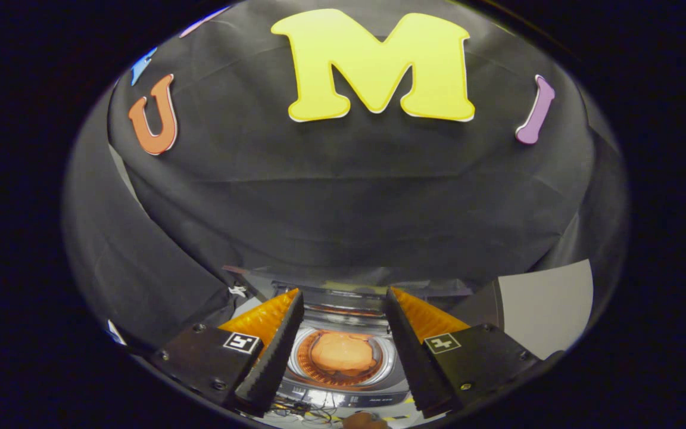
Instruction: Put the clothes into the washing machine and then close the washing machine lid.
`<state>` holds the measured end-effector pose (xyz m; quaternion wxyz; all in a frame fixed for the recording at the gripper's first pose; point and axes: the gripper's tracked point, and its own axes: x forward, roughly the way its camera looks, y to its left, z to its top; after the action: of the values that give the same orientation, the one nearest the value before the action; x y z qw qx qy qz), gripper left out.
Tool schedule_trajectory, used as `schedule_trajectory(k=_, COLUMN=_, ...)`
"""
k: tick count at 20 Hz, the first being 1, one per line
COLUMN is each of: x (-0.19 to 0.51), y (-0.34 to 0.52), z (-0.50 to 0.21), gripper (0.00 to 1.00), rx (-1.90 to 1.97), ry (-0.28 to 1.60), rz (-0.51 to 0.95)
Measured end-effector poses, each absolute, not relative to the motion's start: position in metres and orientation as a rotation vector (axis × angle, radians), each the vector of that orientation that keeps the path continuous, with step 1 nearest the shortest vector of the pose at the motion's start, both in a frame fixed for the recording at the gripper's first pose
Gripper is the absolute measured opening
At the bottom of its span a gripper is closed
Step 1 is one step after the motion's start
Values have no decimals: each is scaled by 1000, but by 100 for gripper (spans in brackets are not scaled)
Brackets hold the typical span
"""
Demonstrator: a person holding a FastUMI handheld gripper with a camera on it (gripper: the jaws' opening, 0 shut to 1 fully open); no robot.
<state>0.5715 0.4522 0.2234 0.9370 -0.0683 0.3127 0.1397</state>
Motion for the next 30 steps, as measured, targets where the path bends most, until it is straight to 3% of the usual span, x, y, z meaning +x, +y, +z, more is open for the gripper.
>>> schedule_trajectory(k=14, x=661, y=477, z=175, gripper=86, rx=-101, ry=648, rz=311)
schedule_trajectory(k=30, x=675, y=481, z=148, gripper=86, rx=-125, ry=579, rz=305)
